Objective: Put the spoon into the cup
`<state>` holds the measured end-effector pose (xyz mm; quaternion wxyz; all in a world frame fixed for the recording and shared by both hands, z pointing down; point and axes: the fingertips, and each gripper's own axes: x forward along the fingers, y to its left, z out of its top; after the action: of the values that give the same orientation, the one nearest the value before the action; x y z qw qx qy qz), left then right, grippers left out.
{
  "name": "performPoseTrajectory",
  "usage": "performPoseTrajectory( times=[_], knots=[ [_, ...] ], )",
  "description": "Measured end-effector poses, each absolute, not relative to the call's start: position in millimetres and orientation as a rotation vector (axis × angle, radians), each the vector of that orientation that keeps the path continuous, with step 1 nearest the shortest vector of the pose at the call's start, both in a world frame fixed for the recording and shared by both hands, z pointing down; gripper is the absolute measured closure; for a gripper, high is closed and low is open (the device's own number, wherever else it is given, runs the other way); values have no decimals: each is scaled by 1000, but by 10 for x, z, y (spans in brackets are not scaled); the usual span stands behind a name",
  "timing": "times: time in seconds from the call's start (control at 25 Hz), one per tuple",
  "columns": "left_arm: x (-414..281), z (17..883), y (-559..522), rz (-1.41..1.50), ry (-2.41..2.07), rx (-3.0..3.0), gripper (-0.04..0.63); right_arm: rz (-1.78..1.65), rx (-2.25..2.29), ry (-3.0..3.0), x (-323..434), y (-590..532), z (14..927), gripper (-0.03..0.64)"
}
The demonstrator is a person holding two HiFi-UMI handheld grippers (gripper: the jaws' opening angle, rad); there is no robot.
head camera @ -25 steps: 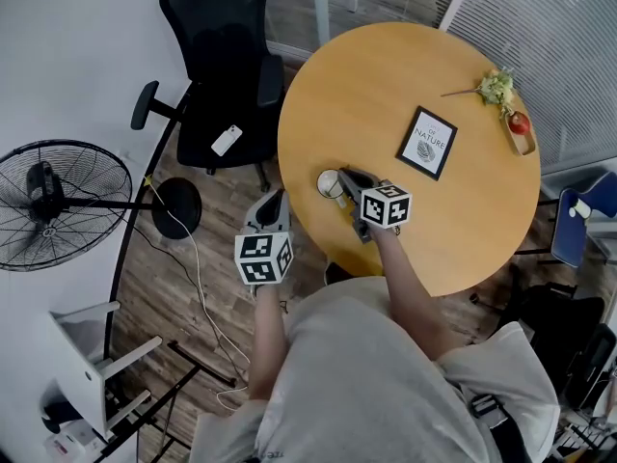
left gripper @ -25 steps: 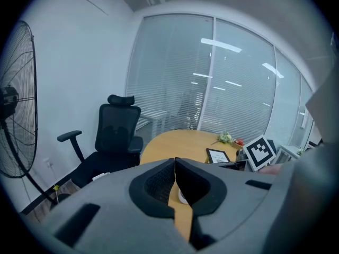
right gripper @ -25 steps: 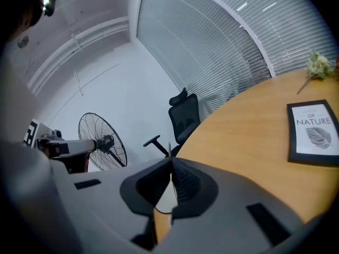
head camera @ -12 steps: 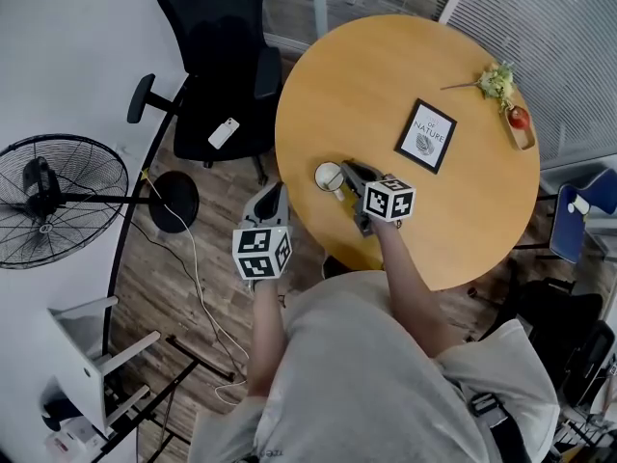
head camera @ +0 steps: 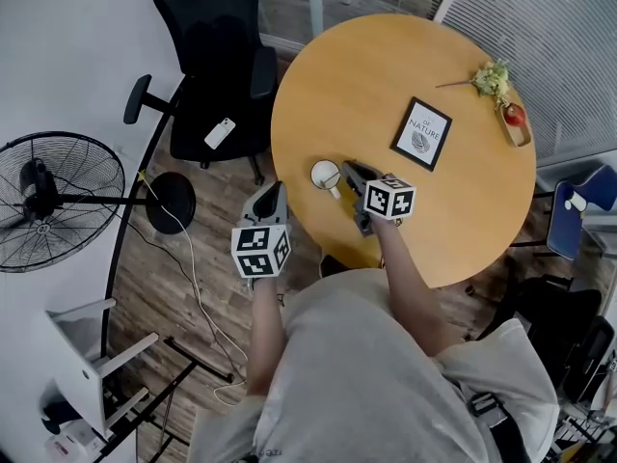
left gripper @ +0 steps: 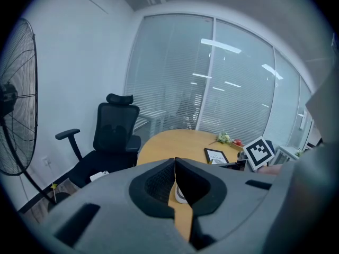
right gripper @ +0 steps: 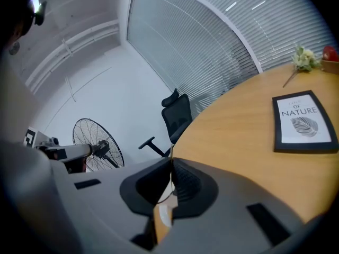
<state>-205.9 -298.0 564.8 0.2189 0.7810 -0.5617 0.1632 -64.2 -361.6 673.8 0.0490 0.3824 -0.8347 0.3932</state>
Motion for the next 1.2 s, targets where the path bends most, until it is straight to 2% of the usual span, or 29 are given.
performPoseTrajectory(
  times=[0.52,0.64,1.04,1.2],
  knots=[
    [-1937,5576,-2915,412,-1523,2194,586,1243,1188,-2486,-578,-3470,6848,604],
    [-1954,5546,-2872,410,-1532,2195,586,1251,1204,-2469,-565,-3433,6885,543],
    [-1960,5546,-2662,409,-1528,2196,586,1263,1232,-2467,-501,-3212,6804,528],
    [-1877,5543,-2575,406,-1513,2202,586,1137,1203,-2473,-448,-3088,6679,528]
  ],
)
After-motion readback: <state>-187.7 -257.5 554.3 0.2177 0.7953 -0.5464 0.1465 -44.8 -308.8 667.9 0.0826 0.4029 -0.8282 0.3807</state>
